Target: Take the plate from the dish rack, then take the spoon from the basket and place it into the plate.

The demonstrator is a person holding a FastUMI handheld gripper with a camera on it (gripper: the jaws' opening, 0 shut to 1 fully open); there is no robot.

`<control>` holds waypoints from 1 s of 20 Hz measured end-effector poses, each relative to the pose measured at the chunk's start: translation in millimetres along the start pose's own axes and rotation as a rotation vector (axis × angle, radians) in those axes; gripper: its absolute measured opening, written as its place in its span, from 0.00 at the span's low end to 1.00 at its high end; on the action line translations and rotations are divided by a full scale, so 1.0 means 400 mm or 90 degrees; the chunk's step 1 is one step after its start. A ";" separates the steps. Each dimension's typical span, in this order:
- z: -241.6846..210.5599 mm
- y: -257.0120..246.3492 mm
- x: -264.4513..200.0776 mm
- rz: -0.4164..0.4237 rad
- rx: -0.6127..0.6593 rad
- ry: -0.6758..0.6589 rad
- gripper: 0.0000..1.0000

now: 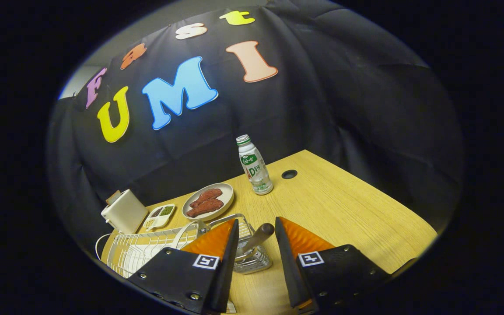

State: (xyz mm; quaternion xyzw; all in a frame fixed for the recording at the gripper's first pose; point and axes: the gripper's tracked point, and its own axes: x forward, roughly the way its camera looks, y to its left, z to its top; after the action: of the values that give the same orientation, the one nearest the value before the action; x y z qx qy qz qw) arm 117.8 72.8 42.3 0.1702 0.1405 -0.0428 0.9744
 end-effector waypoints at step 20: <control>0.228 0.118 -0.045 0.063 -0.075 -0.103 0.10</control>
State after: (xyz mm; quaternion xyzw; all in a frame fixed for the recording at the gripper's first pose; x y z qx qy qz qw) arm 130.5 86.4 145.0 0.1153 0.0554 0.0001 0.9918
